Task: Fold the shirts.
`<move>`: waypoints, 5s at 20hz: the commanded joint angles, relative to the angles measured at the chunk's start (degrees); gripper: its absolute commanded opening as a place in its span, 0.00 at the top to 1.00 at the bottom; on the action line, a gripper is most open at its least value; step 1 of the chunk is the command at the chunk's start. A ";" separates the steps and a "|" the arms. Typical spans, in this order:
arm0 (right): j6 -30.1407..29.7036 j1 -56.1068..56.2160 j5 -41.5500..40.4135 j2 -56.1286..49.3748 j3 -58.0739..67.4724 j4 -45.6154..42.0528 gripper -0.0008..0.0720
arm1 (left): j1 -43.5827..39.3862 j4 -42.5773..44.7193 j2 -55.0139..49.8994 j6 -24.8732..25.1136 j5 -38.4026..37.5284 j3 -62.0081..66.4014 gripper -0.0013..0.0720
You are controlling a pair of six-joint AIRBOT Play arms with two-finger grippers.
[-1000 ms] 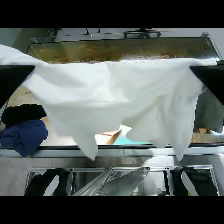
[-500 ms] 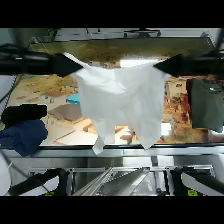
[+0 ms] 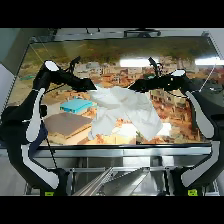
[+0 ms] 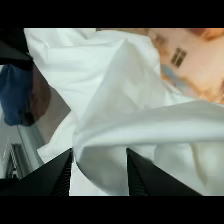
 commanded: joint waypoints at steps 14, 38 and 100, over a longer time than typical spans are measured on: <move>7.43 -26.80 2.67 32.85 -34.21 -20.35 0.68 | -4.20 0.83 5.25 5.01 -9.49 -23.30 0.04; 1.86 -11.87 -11.58 34.21 -58.03 -4.13 0.97 | -10.34 0.72 6.27 7.13 -1.55 -23.82 0.95; -14.10 -12.70 -32.92 1.27 -22.91 27.28 0.97 | 12.09 -4.98 -10.99 18.78 14.51 0.15 0.97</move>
